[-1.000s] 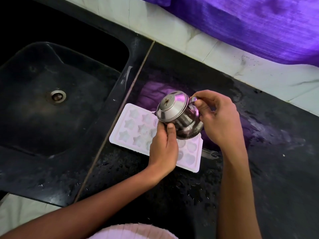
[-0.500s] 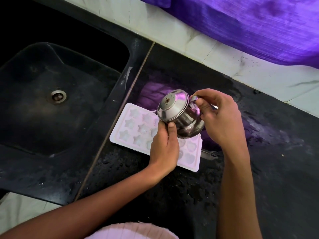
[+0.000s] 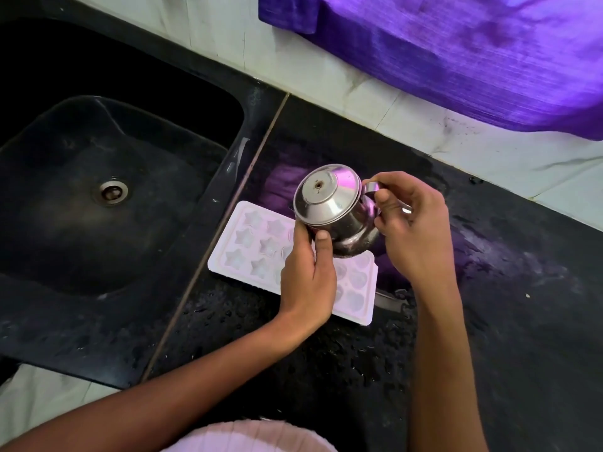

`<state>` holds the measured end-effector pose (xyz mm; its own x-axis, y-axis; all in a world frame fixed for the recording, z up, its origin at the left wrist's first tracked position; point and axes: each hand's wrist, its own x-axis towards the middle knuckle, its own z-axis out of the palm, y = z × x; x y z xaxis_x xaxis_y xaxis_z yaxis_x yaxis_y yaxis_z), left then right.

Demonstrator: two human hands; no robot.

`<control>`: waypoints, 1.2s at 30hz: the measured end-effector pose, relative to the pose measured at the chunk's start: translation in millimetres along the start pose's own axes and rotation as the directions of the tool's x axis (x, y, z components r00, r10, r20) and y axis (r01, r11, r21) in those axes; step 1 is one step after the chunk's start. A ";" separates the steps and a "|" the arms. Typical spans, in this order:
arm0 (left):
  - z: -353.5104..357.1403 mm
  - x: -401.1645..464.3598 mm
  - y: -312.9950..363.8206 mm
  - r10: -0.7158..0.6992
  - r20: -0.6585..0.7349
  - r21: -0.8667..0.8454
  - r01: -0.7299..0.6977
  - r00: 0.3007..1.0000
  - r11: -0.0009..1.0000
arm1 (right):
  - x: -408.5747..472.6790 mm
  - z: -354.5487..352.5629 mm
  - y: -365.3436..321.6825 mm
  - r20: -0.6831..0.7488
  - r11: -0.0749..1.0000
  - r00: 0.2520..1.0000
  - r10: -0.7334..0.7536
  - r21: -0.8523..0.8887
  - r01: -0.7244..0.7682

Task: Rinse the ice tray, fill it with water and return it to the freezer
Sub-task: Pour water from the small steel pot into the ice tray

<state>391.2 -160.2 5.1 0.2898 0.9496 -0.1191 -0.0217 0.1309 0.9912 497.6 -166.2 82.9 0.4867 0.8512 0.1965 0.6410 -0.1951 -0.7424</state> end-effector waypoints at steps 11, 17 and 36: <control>0.9 -22.2 -7.2 -0.033 0.007 0.014 0.033 0.999 0.999 | -7.3 3.1 -8.4 0.097 0.986 0.994 -0.046 -0.156 0.061; 0.0 -26.1 -4.2 -0.058 0.023 0.028 0.058 0.998 0.998 | -11.3 3.9 -12.7 0.102 0.976 0.993 -0.052 -0.206 0.072; 0.6 -29.4 2.2 -0.052 0.052 0.052 0.050 0.997 0.997 | -14.1 -5.7 -25.6 0.081 0.961 0.991 -0.103 -0.248 0.120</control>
<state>383.2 -188.0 10.8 0.3403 0.9252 -0.1677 0.0422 0.1631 0.9857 477.8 -176.0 102.8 0.3687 0.9033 0.2195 0.8215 -0.2061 -0.5316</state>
